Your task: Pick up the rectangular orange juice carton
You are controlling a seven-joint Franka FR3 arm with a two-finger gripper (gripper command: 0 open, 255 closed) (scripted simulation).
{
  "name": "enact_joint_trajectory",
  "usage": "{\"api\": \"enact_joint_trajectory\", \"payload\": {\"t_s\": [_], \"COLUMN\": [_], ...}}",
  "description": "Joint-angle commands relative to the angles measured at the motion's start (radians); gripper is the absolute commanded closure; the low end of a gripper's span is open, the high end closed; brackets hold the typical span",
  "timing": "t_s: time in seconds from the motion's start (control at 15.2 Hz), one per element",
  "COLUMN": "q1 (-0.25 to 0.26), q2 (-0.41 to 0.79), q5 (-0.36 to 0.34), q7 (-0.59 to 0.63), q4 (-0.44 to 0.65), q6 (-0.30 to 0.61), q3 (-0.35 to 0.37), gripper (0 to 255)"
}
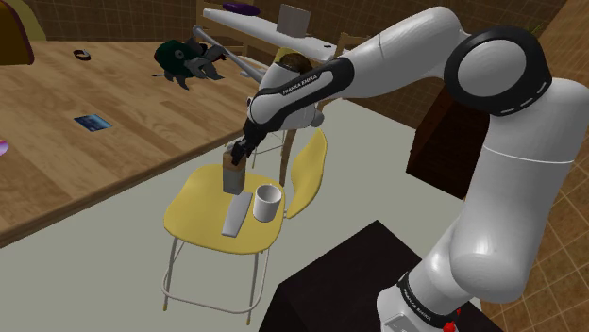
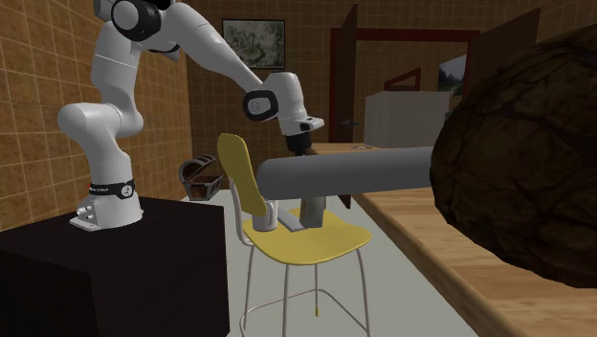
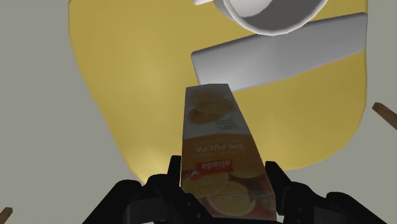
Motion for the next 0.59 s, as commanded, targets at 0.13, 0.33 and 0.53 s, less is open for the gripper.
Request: {"api": "enact_joint_trajectory", "payload": {"t_s": [0.13,0.33,0.53], "q1": [0.001,0.002,0.002], "q2": [-0.026,-0.051,-0.075], "q5": [-0.004,-0.008,-0.012], "q7": [0.007,0.013,0.019], "q4": [0.007,0.015,0.026], "q6": [-0.034,-0.067,-0.102], "q3": [-0.001,-0.003,-0.005], "gripper": [255,255,255]}}
